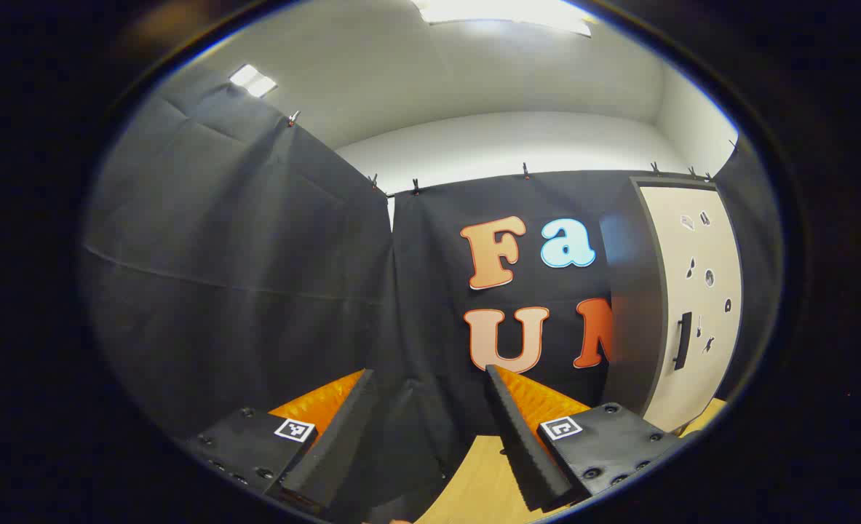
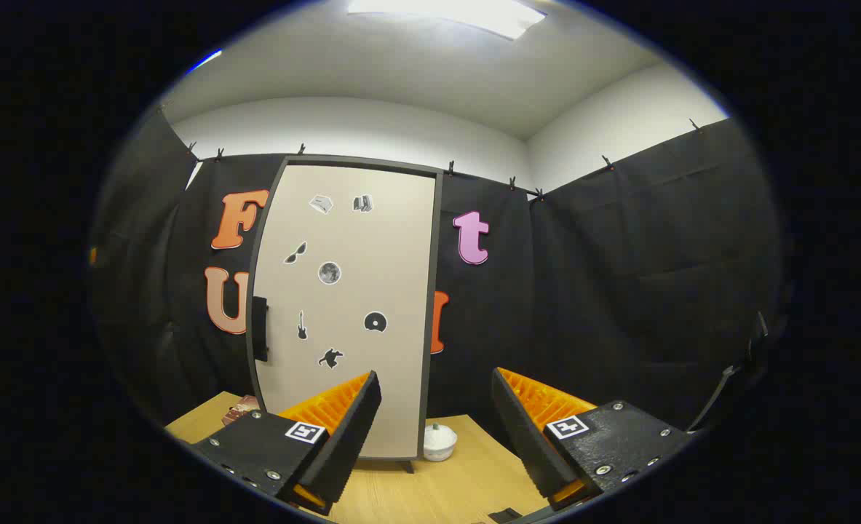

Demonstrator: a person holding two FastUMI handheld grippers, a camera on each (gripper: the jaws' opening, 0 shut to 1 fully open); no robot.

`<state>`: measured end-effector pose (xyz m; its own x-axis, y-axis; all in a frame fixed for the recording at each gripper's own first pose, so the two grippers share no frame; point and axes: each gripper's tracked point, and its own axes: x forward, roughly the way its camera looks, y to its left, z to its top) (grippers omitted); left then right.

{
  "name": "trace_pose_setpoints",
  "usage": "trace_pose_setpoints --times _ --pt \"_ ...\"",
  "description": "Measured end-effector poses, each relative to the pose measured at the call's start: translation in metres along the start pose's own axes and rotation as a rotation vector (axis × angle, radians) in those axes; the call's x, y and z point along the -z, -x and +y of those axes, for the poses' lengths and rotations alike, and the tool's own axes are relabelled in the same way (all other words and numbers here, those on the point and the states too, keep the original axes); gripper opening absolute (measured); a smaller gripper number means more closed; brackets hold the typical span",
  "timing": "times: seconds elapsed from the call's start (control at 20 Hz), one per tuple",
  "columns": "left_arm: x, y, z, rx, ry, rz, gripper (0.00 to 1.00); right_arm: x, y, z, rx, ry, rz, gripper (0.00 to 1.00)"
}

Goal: Open the cabinet door with the right hand, grasp the bottle in the cabinet with the left hand and place it on the coaster, then close the cabinet door with the right hand.

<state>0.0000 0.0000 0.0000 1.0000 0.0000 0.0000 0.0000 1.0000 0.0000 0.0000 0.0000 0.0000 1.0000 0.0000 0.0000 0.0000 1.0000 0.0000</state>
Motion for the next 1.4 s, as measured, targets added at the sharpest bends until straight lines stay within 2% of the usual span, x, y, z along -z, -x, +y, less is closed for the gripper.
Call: trace_pose_setpoints --times 0.15,0.3,0.35,0.45,0.65,0.7,0.75,0.85,0.9,1.25,1.35,1.4 --pt "-0.01 -0.003 0.004 -0.027 -0.009 -0.014 0.96 -0.01 -0.004 -0.004 0.001 -0.018 -0.021 0.95" --pt "-0.022 -0.005 -0.011 0.006 -0.006 -0.04 0.94 -0.012 -0.006 -0.011 0.043 -0.079 0.001 0.95" --pt "-0.02 -0.008 -0.014 0.009 -0.005 -0.029 0.97 -0.009 -0.004 -0.008 0.036 -0.095 0.024 0.95" --pt "-0.014 -0.006 -0.022 0.02 0.002 -0.009 0.94 -0.014 0.0 -0.012 0.043 -0.107 0.021 0.95" --pt "-0.003 -0.005 -0.037 0.038 -0.015 0.008 0.94 -0.021 0.013 -0.028 0.09 -0.062 0.012 0.95" --pt "0.0 -0.006 -0.042 0.046 -0.012 0.015 0.96 -0.022 0.016 -0.03 0.095 -0.053 0.012 0.95" --pt "0.003 -0.006 -0.048 0.057 0.0 0.021 0.94 -0.025 0.018 -0.031 0.097 -0.04 0.006 0.95" --pt "0.009 -0.006 -0.054 0.066 0.017 0.035 0.94 -0.028 0.021 -0.034 0.104 -0.006 0.002 0.95" --pt "0.009 -0.006 -0.053 0.061 0.017 0.034 0.99 -0.029 0.021 -0.034 0.107 0.011 0.003 0.95" --pt "0.002 0.01 -0.036 0.02 0.024 0.024 0.96 -0.034 0.009 -0.012 0.05 0.015 0.002 0.94" --pt "0.002 0.012 -0.03 0.007 0.014 0.025 1.0 -0.033 0.006 -0.004 0.033 0.015 0.005 0.95" --pt "0.001 0.015 -0.027 0.002 0.009 0.023 0.97 -0.034 0.005 0.002 0.023 0.013 0.004 0.95"
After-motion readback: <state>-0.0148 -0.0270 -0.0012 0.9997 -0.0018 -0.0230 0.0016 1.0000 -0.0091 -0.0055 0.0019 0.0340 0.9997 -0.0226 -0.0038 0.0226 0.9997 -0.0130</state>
